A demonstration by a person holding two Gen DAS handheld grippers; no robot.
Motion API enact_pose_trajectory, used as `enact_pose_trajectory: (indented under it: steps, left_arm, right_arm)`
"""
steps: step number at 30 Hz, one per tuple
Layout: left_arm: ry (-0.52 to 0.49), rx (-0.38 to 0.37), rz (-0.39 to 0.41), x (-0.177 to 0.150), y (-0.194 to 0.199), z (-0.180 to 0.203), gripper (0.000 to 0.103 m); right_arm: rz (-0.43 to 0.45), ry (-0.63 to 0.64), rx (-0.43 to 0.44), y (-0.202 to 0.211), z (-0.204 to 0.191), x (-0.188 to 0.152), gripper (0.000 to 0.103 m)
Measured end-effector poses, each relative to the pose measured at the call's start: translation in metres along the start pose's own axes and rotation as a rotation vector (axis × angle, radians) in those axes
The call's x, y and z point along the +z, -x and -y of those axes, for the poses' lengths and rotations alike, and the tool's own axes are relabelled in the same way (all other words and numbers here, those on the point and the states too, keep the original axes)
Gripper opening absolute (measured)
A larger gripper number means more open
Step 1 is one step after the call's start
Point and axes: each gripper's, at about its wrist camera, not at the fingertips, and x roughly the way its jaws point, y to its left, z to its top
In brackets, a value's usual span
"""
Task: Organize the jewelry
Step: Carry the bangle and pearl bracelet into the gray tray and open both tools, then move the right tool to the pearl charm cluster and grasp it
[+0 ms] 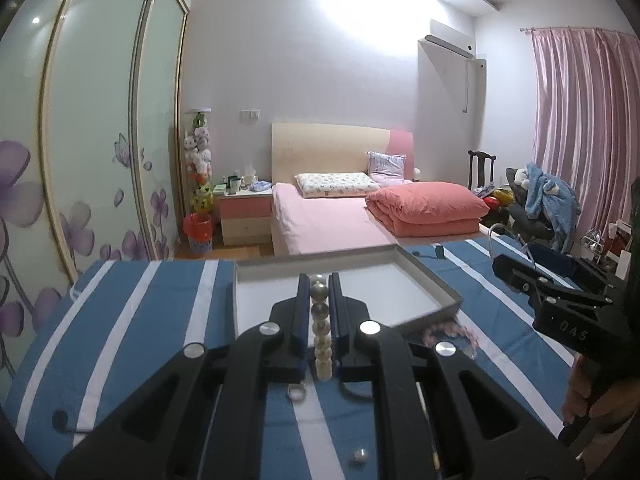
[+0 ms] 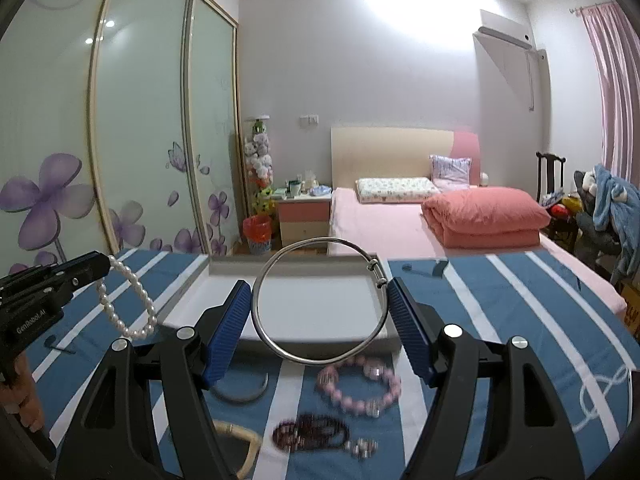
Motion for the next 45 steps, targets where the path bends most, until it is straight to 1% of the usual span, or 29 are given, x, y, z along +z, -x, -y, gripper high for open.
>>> enact_pose_trajectory:
  steps: [6, 12, 15, 18, 21, 25, 31, 33, 34, 36, 38, 45]
  left_arm:
    - [0.001, 0.011, 0.006, 0.022, -0.04, -0.002, 0.01]
    - [0.012, 0.034, -0.015, 0.036, -0.09, -0.008, 0.01]
    - [0.02, 0.042, -0.033, 0.037, -0.113, -0.012, 0.01]
    - [0.031, 0.049, -0.068, 0.031, -0.136, -0.014, 0.01]
    - [0.049, 0.05, -0.113, 0.024, -0.157, -0.02, 0.01]
    - [0.046, 0.062, -0.148, 0.016, -0.179, -0.023, 0.01]
    - [0.041, 0.062, -0.178, 0.009, -0.194, -0.023, 0.01]
    - [0.047, 0.062, -0.191, 0.006, -0.198, -0.024, 0.011]
    - [0.051, 0.065, -0.197, 0.005, -0.2, -0.024, 0.012]
    - [0.047, 0.069, -0.203, 0.003, -0.202, -0.024, 0.019]
    - [0.046, 0.075, -0.204, 0.002, -0.202, -0.025, 0.022]
    - [0.072, 0.1, -0.185, 0.008, -0.189, -0.036, 0.022]
  right_arm:
    - [0.032, 0.028, -0.011, -0.034, -0.002, 0.018, 0.07]
    - [0.011, 0.018, -0.025, -0.073, 0.006, 0.019, 0.07]
    - [-0.018, 0.021, -0.028, -0.094, 0.007, 0.017, 0.07]
    - [-0.065, 0.029, -0.027, -0.117, 0.005, 0.012, 0.07]
    - [-0.138, 0.021, -0.014, -0.139, 0.006, 0.002, 0.07]
    - [-0.197, 0.019, -0.007, -0.156, 0.001, -0.003, 0.07]
    - [-0.263, -0.005, -0.009, -0.171, 0.005, -0.007, 0.071]
    - [-0.28, -0.014, -0.004, -0.177, 0.007, -0.007, 0.074]
    - [-0.287, -0.017, -0.001, -0.176, 0.007, -0.008, 0.08]
    - [-0.285, -0.02, 0.007, -0.176, 0.007, -0.006, 0.082]
    - [-0.281, -0.013, 0.009, -0.174, 0.007, -0.005, 0.082]
    - [-0.259, -0.019, -0.001, -0.166, 0.01, 0.003, 0.082]
